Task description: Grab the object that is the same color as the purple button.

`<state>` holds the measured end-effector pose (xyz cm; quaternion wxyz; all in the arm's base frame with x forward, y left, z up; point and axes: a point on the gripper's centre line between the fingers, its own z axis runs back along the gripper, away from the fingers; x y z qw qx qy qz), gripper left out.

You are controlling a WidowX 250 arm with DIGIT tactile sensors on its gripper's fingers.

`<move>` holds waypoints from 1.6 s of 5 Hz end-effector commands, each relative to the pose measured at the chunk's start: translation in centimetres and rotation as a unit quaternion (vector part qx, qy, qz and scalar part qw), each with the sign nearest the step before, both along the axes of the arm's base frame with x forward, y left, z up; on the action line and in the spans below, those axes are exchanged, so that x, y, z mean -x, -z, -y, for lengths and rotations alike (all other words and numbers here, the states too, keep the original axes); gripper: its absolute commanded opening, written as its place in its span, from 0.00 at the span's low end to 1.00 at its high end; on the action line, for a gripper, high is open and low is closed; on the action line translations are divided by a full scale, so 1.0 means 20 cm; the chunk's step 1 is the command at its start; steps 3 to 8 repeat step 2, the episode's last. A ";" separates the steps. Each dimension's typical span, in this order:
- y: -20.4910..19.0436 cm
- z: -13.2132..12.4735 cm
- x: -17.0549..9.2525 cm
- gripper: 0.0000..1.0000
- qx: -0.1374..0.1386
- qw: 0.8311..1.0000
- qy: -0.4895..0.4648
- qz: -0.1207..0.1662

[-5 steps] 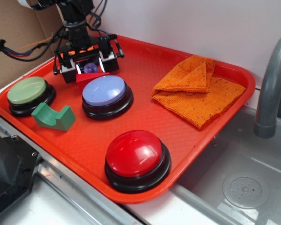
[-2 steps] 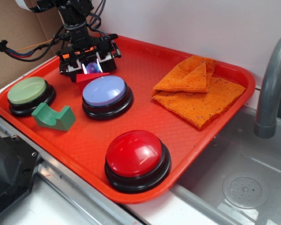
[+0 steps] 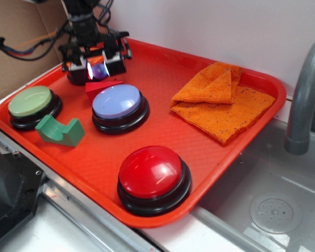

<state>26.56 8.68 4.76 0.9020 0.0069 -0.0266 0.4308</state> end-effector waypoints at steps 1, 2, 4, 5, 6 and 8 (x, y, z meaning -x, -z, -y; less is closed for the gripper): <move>-0.57 0.29 0.20 0.00 0.065 0.968 0.244 0.005; -0.56 0.46 0.22 0.00 0.055 0.930 0.362 -0.017; -0.56 0.46 0.22 0.00 0.055 0.930 0.362 -0.017; -0.56 0.46 0.22 0.00 0.055 0.930 0.362 -0.017; -0.56 0.46 0.22 0.00 0.055 0.930 0.362 -0.017; -0.56 0.46 0.22 0.00 0.055 0.930 0.362 -0.017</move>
